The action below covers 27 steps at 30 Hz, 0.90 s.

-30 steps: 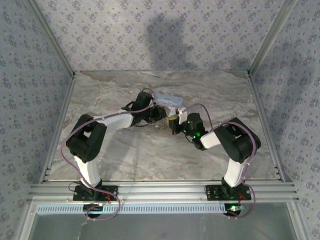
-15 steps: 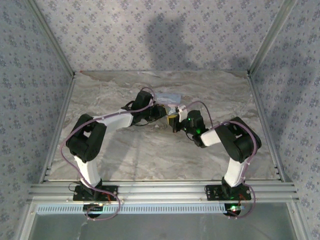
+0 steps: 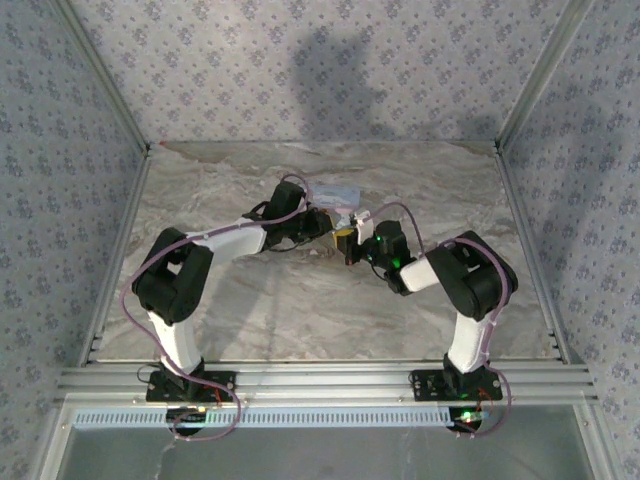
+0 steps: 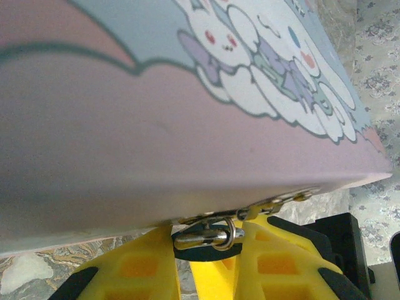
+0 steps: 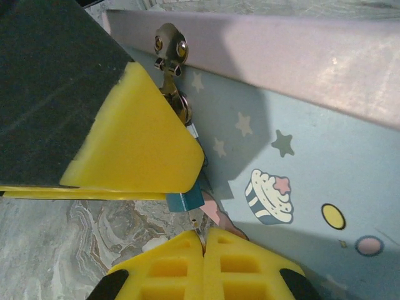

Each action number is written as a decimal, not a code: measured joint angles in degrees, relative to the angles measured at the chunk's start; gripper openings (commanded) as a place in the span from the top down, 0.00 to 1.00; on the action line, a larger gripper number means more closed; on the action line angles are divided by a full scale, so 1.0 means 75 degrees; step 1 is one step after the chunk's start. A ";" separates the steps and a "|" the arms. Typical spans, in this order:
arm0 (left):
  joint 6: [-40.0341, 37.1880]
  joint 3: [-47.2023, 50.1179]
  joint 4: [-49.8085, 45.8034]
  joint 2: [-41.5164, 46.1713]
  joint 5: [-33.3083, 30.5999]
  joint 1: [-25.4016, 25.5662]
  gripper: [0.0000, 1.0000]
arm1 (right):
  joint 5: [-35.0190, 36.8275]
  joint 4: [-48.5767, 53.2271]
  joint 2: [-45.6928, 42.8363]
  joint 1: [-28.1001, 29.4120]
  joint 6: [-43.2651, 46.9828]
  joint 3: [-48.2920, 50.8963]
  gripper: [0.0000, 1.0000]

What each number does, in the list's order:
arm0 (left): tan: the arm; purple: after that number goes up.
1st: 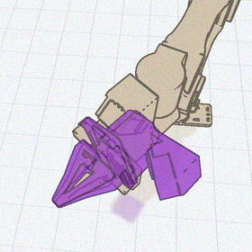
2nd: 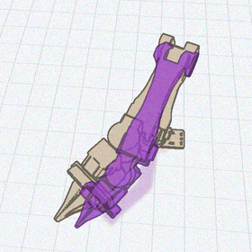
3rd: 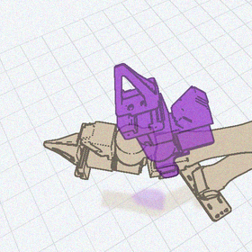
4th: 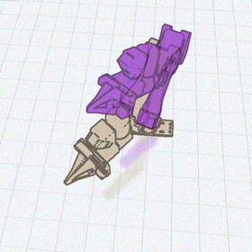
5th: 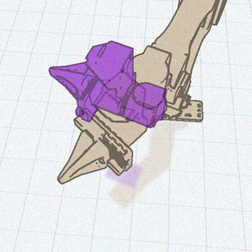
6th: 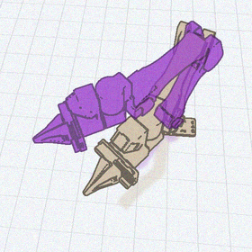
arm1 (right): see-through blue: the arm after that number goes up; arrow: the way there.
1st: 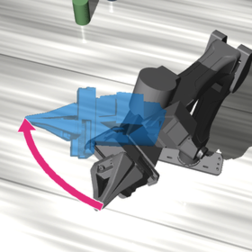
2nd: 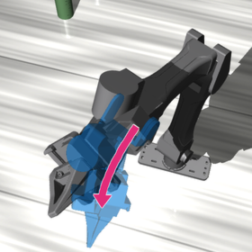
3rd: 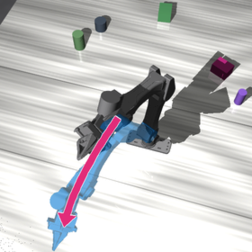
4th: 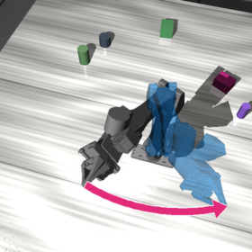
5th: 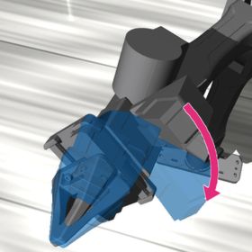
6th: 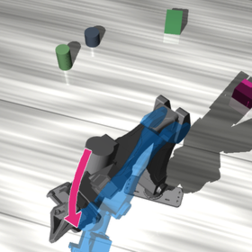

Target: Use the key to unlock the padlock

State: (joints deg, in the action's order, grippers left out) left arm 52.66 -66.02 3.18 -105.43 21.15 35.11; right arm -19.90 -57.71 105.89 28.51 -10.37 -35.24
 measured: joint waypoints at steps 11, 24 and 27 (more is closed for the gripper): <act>0.0122 -0.0131 -0.0052 -0.0009 0.0006 0.0020 0.88 | -0.0009 -0.0568 0.0111 -0.0050 0.0050 0.0087 1.00; 0.0143 -0.0131 -0.0055 -0.0015 0.0035 0.0114 0.88 | -0.0108 -0.0909 0.0111 -0.0128 0.0029 0.0332 1.00; 0.0140 -0.0131 -0.0052 -0.0015 0.0038 0.0122 0.88 | -0.0166 -0.0930 0.0114 -0.0149 -0.0050 0.0332 1.00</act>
State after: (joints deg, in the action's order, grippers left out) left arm 53.71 -67.00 2.79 -105.54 21.43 36.03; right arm -21.15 -64.69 106.74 27.40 -10.74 -32.75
